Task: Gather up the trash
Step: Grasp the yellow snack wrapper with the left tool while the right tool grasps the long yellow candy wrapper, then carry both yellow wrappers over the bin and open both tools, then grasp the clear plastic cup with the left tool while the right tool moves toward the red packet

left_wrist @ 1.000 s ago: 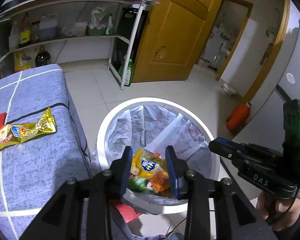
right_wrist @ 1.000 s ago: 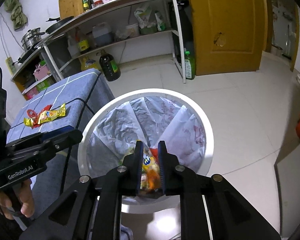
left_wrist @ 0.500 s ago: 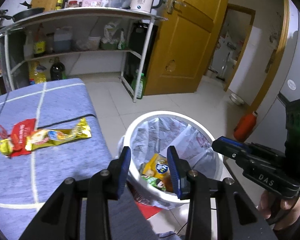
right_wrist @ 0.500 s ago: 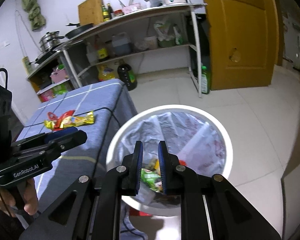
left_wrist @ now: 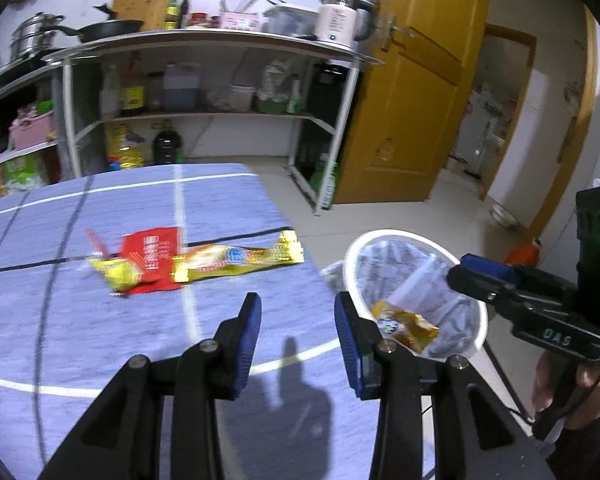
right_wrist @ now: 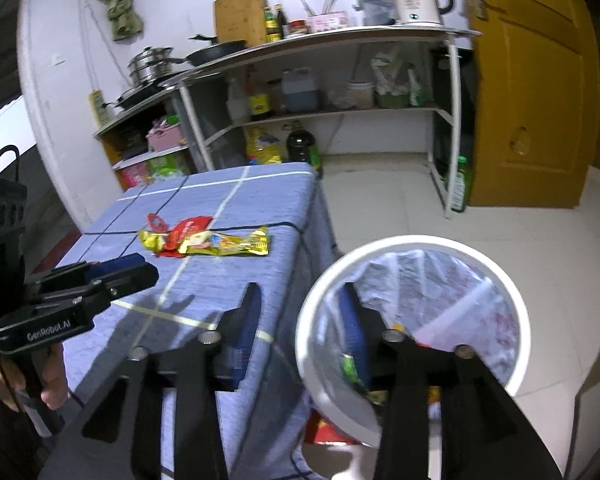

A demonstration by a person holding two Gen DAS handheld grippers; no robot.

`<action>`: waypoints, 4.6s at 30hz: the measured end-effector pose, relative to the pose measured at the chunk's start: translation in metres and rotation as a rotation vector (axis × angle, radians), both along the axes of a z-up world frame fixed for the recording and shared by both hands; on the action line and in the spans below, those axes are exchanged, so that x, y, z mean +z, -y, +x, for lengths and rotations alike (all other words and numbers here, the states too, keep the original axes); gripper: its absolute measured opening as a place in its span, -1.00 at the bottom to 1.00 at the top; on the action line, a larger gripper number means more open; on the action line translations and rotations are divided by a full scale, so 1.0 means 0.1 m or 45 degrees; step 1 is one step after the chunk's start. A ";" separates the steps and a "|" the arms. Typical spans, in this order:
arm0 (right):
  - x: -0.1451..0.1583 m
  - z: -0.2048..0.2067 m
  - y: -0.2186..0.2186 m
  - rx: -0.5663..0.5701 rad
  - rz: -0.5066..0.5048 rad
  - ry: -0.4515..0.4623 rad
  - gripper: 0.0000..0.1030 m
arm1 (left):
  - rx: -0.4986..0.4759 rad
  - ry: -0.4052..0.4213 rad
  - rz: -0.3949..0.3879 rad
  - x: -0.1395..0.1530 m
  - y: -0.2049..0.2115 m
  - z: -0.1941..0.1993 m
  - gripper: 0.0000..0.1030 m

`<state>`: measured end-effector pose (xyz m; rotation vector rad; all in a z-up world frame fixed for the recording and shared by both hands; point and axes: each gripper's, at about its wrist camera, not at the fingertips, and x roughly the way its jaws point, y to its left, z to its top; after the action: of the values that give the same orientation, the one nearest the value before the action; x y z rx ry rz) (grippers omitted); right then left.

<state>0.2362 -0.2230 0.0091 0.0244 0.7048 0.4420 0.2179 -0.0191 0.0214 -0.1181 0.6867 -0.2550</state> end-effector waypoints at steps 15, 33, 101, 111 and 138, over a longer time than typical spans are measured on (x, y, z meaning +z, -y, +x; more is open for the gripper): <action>-0.20 0.58 -0.89 0.130 -0.082 -0.054 -0.14 | 0.305 -0.022 -0.045 -0.15 -1.14 0.12 -0.14; -0.55 1.31 -1.00 -0.010 0.004 -0.255 -0.14 | 0.339 -0.171 -0.124 -0.48 -1.25 0.75 -0.13; -0.60 0.53 1.40 -0.489 -0.057 -0.292 -0.92 | -0.326 -0.165 -0.108 -0.33 1.35 0.68 -0.49; -0.61 0.52 1.46 -0.509 0.001 -0.304 -0.73 | -0.301 -0.206 -0.113 -0.44 1.35 0.74 -0.27; 0.03 0.22 0.43 -0.157 0.078 -0.082 -0.55 | -0.078 -0.034 -0.095 -0.03 0.16 0.18 -0.26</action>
<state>0.2585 -0.2664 0.0117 0.1393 0.7489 0.3459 0.2360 -0.0348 0.0184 -0.1721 0.7079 -0.3384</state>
